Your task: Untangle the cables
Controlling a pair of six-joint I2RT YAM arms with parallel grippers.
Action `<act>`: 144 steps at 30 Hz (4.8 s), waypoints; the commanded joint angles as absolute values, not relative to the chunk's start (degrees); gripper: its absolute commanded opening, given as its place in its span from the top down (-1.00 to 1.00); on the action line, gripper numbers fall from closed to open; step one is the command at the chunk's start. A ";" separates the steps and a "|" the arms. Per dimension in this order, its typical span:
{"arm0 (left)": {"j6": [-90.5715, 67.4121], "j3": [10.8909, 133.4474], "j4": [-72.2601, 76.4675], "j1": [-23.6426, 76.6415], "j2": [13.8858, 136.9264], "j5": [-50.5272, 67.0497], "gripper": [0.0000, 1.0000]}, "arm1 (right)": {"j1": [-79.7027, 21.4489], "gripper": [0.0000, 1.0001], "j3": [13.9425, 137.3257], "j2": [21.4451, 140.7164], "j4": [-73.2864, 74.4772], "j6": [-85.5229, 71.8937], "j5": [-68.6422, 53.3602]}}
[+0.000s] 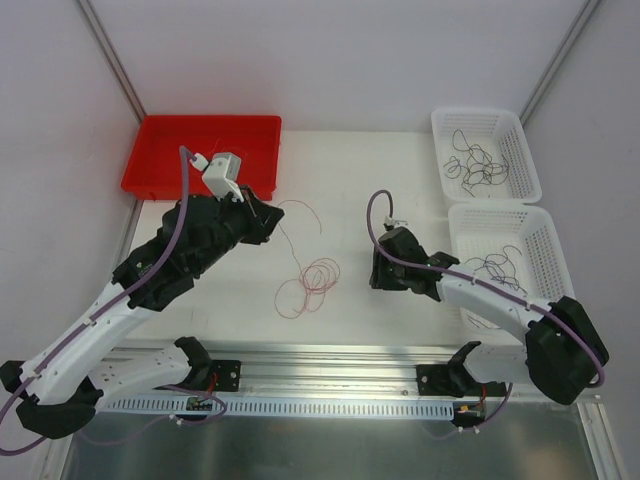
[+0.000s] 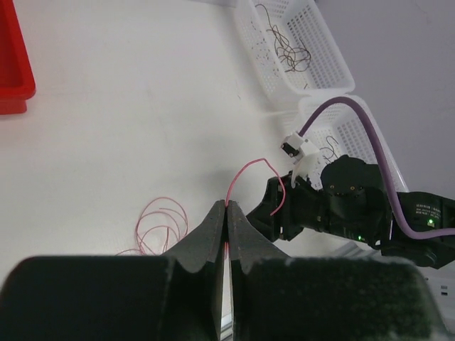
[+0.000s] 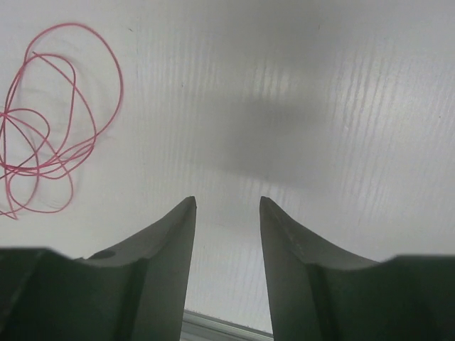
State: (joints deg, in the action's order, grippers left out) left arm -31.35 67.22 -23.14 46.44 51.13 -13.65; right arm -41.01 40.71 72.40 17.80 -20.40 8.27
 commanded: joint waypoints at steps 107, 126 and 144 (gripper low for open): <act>-27.25 45.18 -28.14 11.58 49.30 16.16 -0.63 | -26.19 0.99 58.72 44.91 32.70 -5.10 -12.21; 1.65 56.15 -5.10 46.57 86.19 8.36 -0.55 | -26.19 0.99 60.73 40.52 36.12 -6.50 -15.03; -11.93 52.48 10.63 48.78 77.53 18.45 -0.43 | -26.19 0.98 57.66 40.87 36.21 -5.10 -17.23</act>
